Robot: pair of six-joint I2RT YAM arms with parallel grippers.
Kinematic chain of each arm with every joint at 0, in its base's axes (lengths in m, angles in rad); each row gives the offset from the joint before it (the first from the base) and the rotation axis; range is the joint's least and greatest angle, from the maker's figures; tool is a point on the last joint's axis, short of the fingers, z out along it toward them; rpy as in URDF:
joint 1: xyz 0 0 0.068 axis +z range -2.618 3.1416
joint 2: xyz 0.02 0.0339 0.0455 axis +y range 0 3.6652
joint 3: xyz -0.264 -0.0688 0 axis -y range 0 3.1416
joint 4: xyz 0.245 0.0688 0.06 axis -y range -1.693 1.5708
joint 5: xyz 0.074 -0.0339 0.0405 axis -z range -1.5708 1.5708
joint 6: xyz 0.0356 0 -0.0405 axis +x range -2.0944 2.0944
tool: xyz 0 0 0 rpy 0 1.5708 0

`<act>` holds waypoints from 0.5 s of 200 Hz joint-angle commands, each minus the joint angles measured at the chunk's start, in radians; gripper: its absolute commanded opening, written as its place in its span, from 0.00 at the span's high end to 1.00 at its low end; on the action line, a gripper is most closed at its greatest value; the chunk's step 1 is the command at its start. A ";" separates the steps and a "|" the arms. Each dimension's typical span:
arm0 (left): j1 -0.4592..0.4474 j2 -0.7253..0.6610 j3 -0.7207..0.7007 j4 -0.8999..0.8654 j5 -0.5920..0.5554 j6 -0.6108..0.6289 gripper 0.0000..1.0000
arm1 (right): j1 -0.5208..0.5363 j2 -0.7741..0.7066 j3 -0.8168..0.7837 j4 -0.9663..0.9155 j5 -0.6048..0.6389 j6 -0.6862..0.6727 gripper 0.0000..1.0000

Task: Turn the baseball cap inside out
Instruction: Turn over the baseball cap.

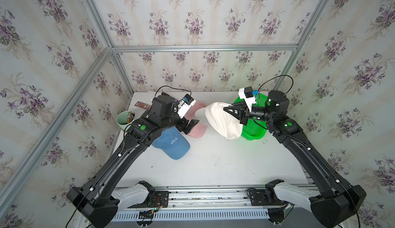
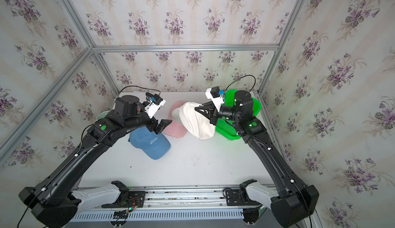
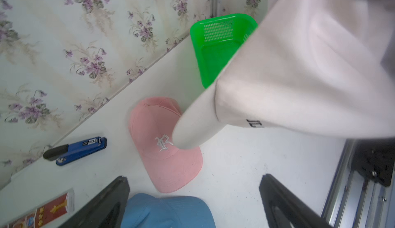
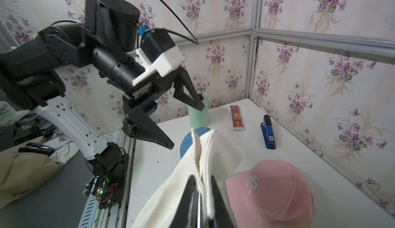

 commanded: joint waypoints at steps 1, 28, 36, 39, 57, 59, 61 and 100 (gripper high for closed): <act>0.000 0.025 -0.005 -0.037 0.161 0.305 0.01 | -0.026 0.019 0.065 -0.144 -0.176 -0.107 1.00; 0.002 0.052 -0.024 -0.002 0.125 0.417 0.01 | -0.032 0.053 0.174 -0.356 -0.195 -0.248 1.00; 0.002 0.055 -0.032 0.017 0.118 0.444 0.01 | -0.033 0.060 0.198 -0.406 -0.206 -0.287 1.00; 0.002 0.056 -0.034 0.025 0.113 0.447 0.01 | -0.033 0.062 0.205 -0.424 -0.211 -0.298 1.00; 0.003 0.060 -0.036 0.055 0.096 0.459 0.01 | -0.033 0.059 0.223 -0.469 -0.211 -0.325 1.00; 0.003 0.059 -0.037 0.058 0.095 0.459 0.01 | -0.033 0.058 0.224 -0.473 -0.211 -0.328 1.00; 0.003 0.058 -0.039 0.063 0.096 0.458 0.01 | -0.033 0.057 0.225 -0.478 -0.210 -0.331 1.00; 0.003 0.058 -0.040 0.055 0.228 0.459 0.02 | -0.033 0.041 0.211 -0.486 -0.237 -0.336 1.00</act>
